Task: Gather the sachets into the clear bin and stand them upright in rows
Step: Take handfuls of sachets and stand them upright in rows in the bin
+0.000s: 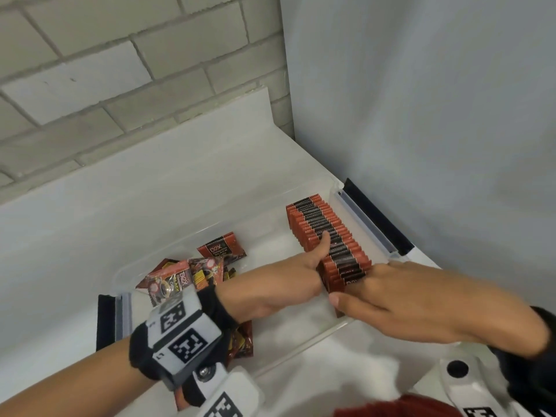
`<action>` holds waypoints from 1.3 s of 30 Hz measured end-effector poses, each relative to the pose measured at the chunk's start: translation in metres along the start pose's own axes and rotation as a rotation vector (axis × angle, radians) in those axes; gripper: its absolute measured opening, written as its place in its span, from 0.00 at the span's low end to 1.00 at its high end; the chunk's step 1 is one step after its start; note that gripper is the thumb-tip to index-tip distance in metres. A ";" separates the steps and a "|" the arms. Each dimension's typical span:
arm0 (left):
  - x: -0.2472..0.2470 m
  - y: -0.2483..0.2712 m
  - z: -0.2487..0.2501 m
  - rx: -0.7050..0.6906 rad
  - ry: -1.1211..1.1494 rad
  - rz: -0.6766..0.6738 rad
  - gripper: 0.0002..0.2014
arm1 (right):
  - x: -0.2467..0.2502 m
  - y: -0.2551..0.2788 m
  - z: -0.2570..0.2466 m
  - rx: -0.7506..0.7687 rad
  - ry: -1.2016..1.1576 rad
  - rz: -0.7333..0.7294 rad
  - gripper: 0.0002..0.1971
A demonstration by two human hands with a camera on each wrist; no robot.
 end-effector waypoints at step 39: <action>0.095 0.052 -0.027 0.012 0.269 0.240 0.23 | 0.061 -0.021 -0.026 -0.042 0.000 -0.035 0.30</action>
Point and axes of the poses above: each hand's wrist, its own y-axis away from the middle knuckle, its own x-axis out of the back of the hand, z = x × y, the point moved 10 cm from there along -y, towards the middle knuckle, and after that the axes turned 1 degree about -x, right-handed, at the moved point
